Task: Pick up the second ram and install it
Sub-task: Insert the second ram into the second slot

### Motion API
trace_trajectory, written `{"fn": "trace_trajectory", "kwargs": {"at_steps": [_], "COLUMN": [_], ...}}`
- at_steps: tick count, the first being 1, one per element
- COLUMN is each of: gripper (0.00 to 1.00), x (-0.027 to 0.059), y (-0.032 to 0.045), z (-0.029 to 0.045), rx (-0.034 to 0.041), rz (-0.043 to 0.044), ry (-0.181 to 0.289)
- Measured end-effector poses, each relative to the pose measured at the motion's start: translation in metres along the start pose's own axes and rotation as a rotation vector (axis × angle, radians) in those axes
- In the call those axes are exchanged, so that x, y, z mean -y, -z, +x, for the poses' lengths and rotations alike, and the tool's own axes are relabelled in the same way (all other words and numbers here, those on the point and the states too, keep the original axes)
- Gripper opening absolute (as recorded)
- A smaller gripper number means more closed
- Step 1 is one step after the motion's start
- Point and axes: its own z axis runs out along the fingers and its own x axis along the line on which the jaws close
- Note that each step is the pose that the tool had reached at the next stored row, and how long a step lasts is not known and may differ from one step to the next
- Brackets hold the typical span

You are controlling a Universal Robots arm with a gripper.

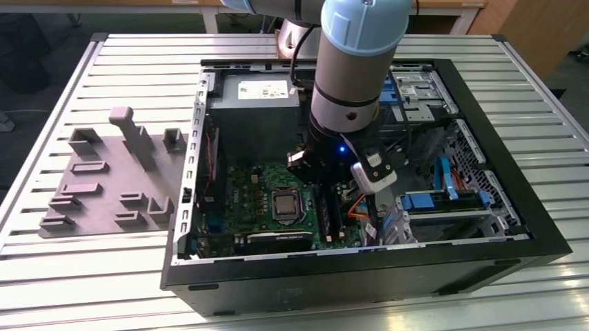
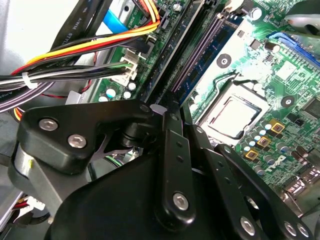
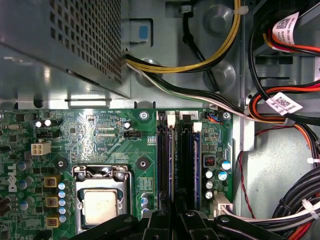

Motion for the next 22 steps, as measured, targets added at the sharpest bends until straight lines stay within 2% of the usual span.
{"fn": "trace_trajectory", "kwargs": {"at_steps": [11,22], "gripper": [0.14,0.14], "x": [-0.0010,-0.0012], "y": [0.0004,-0.0013], "z": [0.0000,0.0000], "rx": [0.0003,0.0003], "rz": [0.0047,0.0050], "ry": [0.007,0.008]}}
